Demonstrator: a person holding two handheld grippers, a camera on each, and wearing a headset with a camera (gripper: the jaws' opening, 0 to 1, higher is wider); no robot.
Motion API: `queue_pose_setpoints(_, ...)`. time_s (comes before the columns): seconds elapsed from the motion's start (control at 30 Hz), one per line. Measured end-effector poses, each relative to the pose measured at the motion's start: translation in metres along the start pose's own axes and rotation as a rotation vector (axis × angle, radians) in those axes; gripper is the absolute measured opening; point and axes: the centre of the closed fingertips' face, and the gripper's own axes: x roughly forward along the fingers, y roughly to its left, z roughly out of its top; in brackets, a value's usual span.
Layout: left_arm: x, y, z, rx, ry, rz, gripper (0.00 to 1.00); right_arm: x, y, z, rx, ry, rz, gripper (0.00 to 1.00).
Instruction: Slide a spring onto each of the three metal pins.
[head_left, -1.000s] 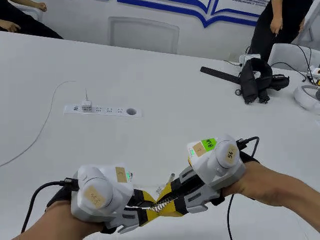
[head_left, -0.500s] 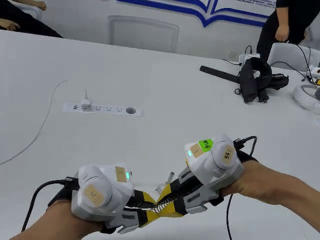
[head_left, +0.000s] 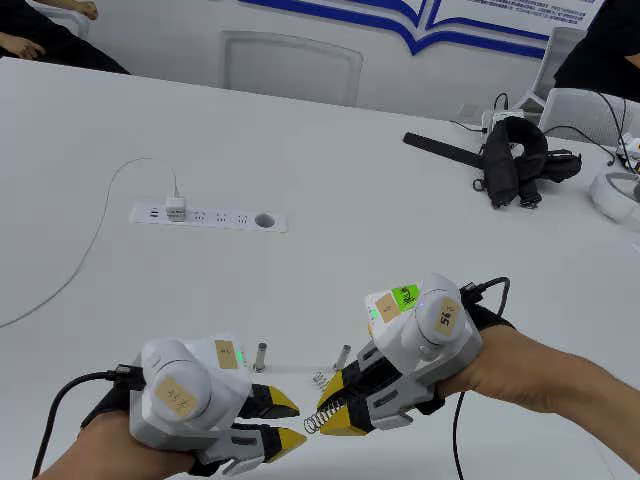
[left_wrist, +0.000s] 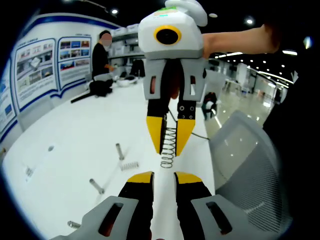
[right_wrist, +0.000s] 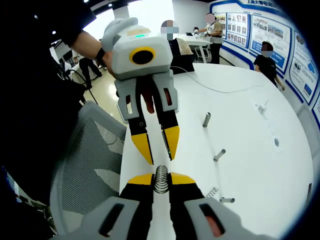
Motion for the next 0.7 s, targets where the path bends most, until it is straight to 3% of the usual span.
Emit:
queue_pose_setpoints(0.47, -0.016, 0.015, -0.033, -0.089, 0.020, 0.103, 0.22, 0.004, -0.031, -0.026, 0.111, 0.053, -0.096, 0.12)
queue_pose_setpoints(0.7, -0.020, 0.023, -0.044, -0.135, 0.024, 0.146, 0.24, 0.007, -0.036, -0.035, 0.137, 0.094, -0.105, 0.12)
